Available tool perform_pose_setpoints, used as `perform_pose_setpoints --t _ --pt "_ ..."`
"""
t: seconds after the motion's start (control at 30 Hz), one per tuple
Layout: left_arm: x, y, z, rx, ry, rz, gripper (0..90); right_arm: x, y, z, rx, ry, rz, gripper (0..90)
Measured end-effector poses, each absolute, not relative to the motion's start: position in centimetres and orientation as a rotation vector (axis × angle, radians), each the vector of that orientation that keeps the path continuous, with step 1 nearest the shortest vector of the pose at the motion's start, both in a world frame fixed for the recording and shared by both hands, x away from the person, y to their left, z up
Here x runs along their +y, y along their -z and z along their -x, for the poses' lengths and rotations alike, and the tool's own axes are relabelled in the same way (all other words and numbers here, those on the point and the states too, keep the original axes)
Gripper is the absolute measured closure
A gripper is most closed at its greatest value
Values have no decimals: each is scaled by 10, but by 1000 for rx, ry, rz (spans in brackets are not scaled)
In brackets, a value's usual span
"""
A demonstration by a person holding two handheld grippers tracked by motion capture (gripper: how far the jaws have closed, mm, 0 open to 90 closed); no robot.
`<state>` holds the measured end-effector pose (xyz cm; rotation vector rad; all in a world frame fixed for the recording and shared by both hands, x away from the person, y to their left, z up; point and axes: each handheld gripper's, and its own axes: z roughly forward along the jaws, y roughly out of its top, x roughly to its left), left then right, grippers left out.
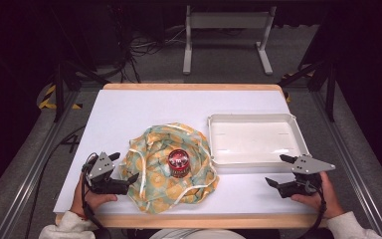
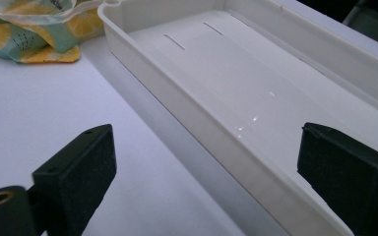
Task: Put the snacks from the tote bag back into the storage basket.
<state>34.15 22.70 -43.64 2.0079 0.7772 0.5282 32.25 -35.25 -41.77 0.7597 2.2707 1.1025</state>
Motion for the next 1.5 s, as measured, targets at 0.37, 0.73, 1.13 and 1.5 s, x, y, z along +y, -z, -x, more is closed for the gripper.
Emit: perform_pose_setpoints --t 0.37,0.73,1.13,1.5 --pt "230 439 -340 774 -516 -2017 51 -341 416 -325 2338 -1106 -711 101" --pt "225 440 -345 776 -509 -2038 55 -332 408 -328 2353 -1122 -674 108" --pt "225 441 -344 780 -505 -2047 56 -298 378 -344 2392 -1135 -540 128" --pt "225 441 -342 775 -502 -2057 56 -238 366 -366 2444 -1129 -364 173"
